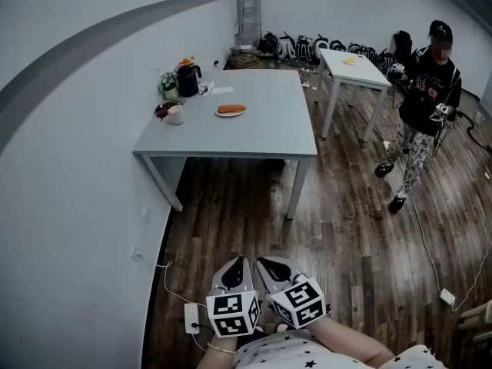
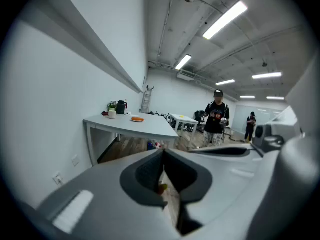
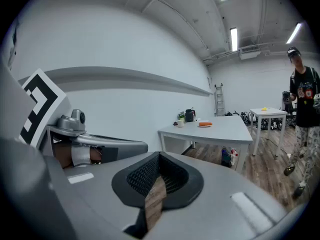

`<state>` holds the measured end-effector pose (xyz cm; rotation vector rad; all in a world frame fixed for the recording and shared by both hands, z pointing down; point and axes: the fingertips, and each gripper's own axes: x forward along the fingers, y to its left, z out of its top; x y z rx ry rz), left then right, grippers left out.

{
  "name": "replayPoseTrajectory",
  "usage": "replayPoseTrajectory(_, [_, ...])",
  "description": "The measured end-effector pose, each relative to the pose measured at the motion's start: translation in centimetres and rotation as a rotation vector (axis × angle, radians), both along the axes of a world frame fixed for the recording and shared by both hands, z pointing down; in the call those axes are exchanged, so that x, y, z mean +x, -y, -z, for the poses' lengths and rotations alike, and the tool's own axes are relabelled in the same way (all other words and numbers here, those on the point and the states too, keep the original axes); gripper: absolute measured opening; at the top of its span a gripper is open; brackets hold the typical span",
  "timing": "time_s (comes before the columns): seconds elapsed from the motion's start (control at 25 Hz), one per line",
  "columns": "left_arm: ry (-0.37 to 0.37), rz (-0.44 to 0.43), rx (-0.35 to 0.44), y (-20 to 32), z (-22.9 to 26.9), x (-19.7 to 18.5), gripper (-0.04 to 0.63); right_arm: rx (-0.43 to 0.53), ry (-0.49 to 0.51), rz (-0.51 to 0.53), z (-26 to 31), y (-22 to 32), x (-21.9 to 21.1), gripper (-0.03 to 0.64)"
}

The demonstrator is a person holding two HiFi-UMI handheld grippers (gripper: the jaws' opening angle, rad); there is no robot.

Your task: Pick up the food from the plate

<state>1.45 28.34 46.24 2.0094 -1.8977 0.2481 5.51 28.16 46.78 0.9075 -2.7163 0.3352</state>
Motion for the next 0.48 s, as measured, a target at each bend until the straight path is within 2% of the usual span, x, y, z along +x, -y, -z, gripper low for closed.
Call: replayPoseTrajectory(0.48, [0.006, 0.007, -0.02, -0.5, -1.0, -4.5, 0.008, -0.028, 0.008, -0.003, -0.5, 0.2, -4.1, -0.002])
